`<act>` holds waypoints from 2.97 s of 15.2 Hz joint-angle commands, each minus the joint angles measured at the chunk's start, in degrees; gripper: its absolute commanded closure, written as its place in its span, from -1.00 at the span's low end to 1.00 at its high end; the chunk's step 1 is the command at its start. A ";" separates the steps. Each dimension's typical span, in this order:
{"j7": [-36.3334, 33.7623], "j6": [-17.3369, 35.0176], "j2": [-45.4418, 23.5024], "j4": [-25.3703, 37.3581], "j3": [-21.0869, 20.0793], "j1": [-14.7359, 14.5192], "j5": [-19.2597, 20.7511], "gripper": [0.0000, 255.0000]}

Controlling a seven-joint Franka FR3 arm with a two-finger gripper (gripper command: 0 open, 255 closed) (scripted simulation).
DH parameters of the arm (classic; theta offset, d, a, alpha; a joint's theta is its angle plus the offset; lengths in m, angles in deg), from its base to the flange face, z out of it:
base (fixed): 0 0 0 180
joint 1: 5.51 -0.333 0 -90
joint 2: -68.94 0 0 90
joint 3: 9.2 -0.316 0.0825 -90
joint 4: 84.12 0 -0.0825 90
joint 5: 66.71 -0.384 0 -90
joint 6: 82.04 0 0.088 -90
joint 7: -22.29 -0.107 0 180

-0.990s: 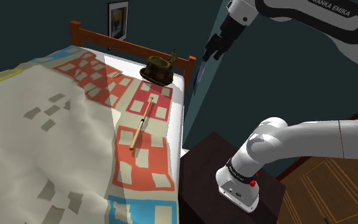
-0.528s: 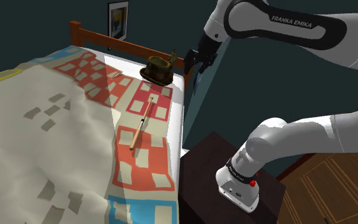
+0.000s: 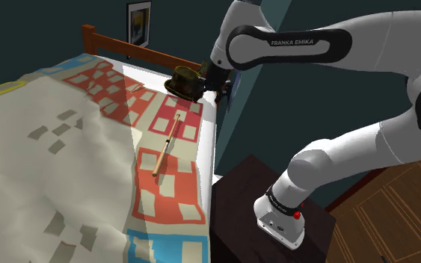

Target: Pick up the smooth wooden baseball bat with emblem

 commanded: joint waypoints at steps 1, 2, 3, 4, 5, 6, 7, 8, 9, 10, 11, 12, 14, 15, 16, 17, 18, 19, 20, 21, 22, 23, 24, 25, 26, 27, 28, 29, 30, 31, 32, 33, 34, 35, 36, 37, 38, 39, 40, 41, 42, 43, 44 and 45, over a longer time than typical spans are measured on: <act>-4.74 2.86 -3.86 0.12 -2.21 0.82 -0.04 -1.00; -6.97 4.18 -5.92 0.40 -3.21 1.30 0.15 -1.00; -9.24 5.48 -8.05 0.76 -4.16 1.77 0.45 -1.00; -11.56 6.76 -10.25 1.19 -5.09 2.25 0.85 -1.00; -13.92 8.00 -12.50 1.70 -5.98 2.74 1.36 -1.00; -16.32 9.20 -14.82 2.27 -6.83 3.22 1.99 -1.00; -18.79 10.37 -17.19 2.92 -7.56 3.63 2.76 -1.00; -21.30 11.48 -19.62 3.64 -8.23 4.01 3.65 -1.00; -23.86 12.54 -22.09 4.43 -8.80 4.35 4.66 -1.00; -26.45 13.55 -24.60 5.29 -9.25 4.59 5.77 -1.00; -29.06 14.48 -27.14 6.22 -9.56 4.74 6.97 -1.00; -31.68 15.35 -29.70 7.21 -9.71 4.76 8.22 -1.00; -36.80 16.89 -34.83 9.40 -9.51 4.40 10.76 -1.00; -39.26 17.56 -37.36 10.59 -9.17 4.03 11.96 -1.00; -41.62 18.17 -39.88 11.84 -8.74 3.60 13.09 -1.00; -42.78 18.46 -41.15 12.51 -8.39 3.25 13.60 -1.00; -43.05 19.14 -41.75 12.37 -8.19 3.08 13.99 -1.00; -43.32 19.81 -42.36 12.25 -8.01 2.94 14.41 -1.00; -43.61 20.48 -42.98 12.14 -7.83 2.81 14.84 -1.00; -43.90 21.14 -43.61 12.04 -7.65 2.68 15.27 -1.00; -44.19 21.79 -44.24 11.95 -7.46 2.53 15.72 -1.00; -44.49 22.44 -44.88 11.88 -7.25 2.38 16.16 -1.00; -44.79 23.09 -45.53 11.83 -7.03 2.22 16.62 -1.00; -44.96 23.46 -45.91 11.80 -6.90 2.12 16.88 -1.00; -44.96 23.46 -45.90 11.80 -6.90 2.12 16.87 -1.00; -44.97 23.43 -45.92 11.85 -6.90 2.11 16.88 1.00; -45.01 23.44 -45.90 11.82 -6.91 2.08 16.87 1.00; -45.01 23.42 -45.92 11.85 -6.91 2.08 16.88 1.00; -45.02 23.42 -45.92 11.86 -6.91 2.08 16.88 1.00; -45.02 23.42 -45.92 11.85 -6.91 2.08 16.88 1.00; -45.02 23.42 -45.92 11.85 -6.91 2.07 16.88 1.00; -45.01 23.42 -45.92 11.85 -6.91 2.08 16.88 1.00; -45.02 23.42 -45.92 11.86 -6.91 2.08 16.88 1.00; -45.02 23.42 -45.93 11.86 -6.91 2.08 16.88 1.00; -44.96 23.46 -45.90 11.80 -6.89 2.12 16.88 1.00; -44.66 22.82 -45.25 11.84 -7.13 2.29 16.42 1.00; -44.37 22.17 -44.61 11.91 -7.34 2.45 15.98 1.00; -44.07 21.52 -43.97 11.99 -7.55 2.61 15.53 1.00; -43.78 20.86 -43.34 12.08 -7.75 2.75 15.10 1.00; -43.49 20.19 -42.72 12.18 -7.93 2.89 14.66 1.00; -43.21 19.53 -42.10 12.30 -8.10 3.02 14.24 1.00; -42.93 18.85 -41.50 12.43 -8.26 3.15 13.82 1.00; -42.66 18.17 -40.90 12.57 -8.41 3.26 13.41 1.00; -42.39 17.49 -40.31 12.73 -8.55 3.37 13.01 1.00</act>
